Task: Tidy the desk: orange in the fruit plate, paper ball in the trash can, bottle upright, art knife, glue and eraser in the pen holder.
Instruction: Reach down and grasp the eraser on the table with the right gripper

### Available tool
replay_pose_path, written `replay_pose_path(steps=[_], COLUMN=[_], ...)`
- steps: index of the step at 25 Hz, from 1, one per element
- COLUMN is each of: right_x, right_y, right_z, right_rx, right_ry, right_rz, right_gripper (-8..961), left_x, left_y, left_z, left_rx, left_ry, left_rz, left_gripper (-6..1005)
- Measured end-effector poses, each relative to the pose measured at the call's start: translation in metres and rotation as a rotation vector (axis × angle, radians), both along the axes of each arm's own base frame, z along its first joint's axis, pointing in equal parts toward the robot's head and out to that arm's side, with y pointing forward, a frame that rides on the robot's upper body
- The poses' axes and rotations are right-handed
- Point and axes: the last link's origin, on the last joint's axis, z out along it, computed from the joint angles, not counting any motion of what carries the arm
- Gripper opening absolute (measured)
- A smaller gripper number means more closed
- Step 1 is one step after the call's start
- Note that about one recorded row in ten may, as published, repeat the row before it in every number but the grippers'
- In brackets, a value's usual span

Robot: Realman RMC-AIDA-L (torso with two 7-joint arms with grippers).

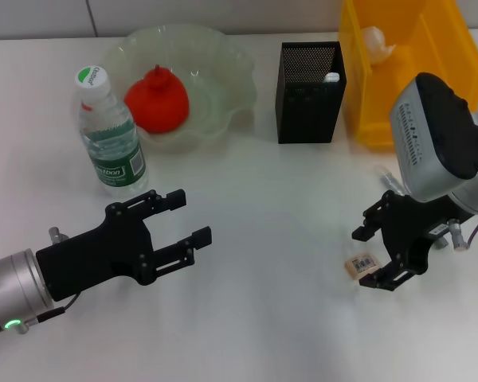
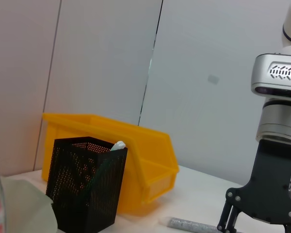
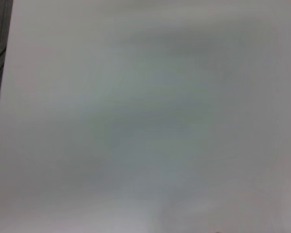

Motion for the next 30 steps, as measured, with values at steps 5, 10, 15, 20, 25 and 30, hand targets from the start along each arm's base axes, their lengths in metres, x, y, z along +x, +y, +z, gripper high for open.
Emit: replay_pose_path(steps=[5, 10, 15, 20, 25, 30], right_x=[-0.001, -0.001, -0.002, -0.002, -0.003, -0.003], right_y=[0.001, -0.001, 0.000, 0.000, 0.000, -0.001], right_z=[-0.004, -0.009, -0.010, -0.014, -0.016, -0.016], right_rx=[-0.008, -0.022, -0.021, -0.019, -0.027, -0.031], right_ry=[-0.015, -0.030, -0.031, -0.043, -0.050, -0.056], right_rz=[0.017, 0.025, 0.031, 0.048, 0.054, 0.057], right_gripper=[662, 546, 435, 381, 338, 295], left_x=[0.000, 0.000, 0.001, 0.001, 0.001, 0.001], left_y=[0.001, 0.001, 0.002, 0.002, 0.003, 0.004], left_z=[0.000, 0.000, 0.000, 0.000, 0.002, 0.002], left_rx=[0.002, -0.004, -0.004, -0.004, 0.001, 0.004], left_ry=[0.001, -0.003, -0.004, -0.003, 0.001, 0.001], left_rz=[0.000, 0.006, 0.005, 0.004, -0.002, -0.002], left_gripper=[719, 719, 719, 719, 719, 719])
